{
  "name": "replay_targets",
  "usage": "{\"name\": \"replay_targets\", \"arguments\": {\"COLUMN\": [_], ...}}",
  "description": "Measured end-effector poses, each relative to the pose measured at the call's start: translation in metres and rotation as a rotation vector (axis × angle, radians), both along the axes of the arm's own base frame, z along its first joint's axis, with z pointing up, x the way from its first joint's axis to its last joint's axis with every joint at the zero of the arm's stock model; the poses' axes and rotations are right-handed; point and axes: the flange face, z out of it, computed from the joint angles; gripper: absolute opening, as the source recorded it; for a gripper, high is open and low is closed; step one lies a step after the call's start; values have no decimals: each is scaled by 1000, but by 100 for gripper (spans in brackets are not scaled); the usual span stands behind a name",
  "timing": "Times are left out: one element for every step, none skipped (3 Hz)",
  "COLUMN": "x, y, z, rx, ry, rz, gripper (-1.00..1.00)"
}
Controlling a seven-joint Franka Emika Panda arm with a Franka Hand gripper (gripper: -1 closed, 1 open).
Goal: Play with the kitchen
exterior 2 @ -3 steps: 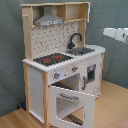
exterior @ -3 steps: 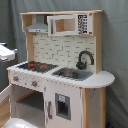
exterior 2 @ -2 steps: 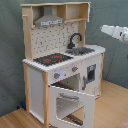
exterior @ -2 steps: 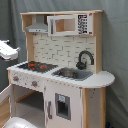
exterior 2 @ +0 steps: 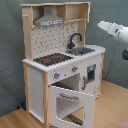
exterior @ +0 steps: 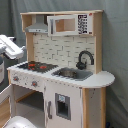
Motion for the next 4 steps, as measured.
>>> {"name": "replay_targets", "arguments": {"x": [16, 34, 49, 57], "y": [-7, -14, -17, -18], "z": [4, 10, 18, 28], "rx": [52, 125, 202, 274], "ry": [-38, -87, -137, -192], "rz": [-18, -35, -47, -62], "gripper": [100, 100, 100, 100]}}
